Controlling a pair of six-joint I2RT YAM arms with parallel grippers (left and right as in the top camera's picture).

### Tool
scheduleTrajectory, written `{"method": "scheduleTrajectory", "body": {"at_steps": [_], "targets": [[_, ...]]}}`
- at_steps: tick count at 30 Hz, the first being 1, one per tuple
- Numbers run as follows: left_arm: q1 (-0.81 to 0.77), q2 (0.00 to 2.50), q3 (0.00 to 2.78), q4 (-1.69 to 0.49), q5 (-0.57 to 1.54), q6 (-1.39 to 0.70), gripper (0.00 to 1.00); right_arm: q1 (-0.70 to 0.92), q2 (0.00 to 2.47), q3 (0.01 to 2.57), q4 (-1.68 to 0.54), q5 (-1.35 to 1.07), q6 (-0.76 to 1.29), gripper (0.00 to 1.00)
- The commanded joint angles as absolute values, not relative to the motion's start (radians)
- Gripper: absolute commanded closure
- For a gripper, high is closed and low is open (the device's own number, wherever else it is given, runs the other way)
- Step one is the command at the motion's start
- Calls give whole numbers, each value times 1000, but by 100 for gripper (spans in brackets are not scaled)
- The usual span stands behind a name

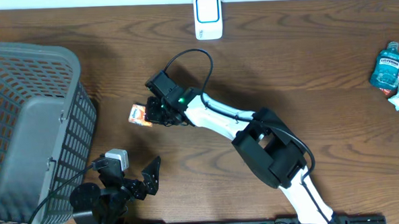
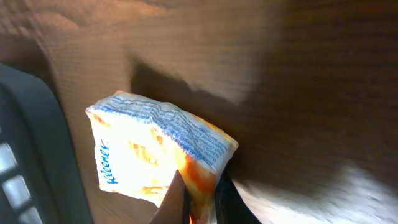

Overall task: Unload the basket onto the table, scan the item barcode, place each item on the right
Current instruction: 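Reach the right gripper to the small orange box and grasp it, then lift the orange box with the right gripper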

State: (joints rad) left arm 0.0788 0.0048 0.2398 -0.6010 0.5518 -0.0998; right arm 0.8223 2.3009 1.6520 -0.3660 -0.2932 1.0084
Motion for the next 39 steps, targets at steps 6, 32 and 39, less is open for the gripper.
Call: {"method": "scheduleTrajectory", "body": {"at_steps": [6, 32, 39], "targets": [[84, 4, 246, -599, 561, -86, 1, 641, 2136, 1624, -752, -617, 663, 99], [84, 4, 246, -599, 561, -86, 1, 307, 1887, 1608, -1702, -805, 292, 99], [84, 4, 246, -599, 561, -86, 1, 307, 1887, 1608, -1702, -774, 292, 98]]}}
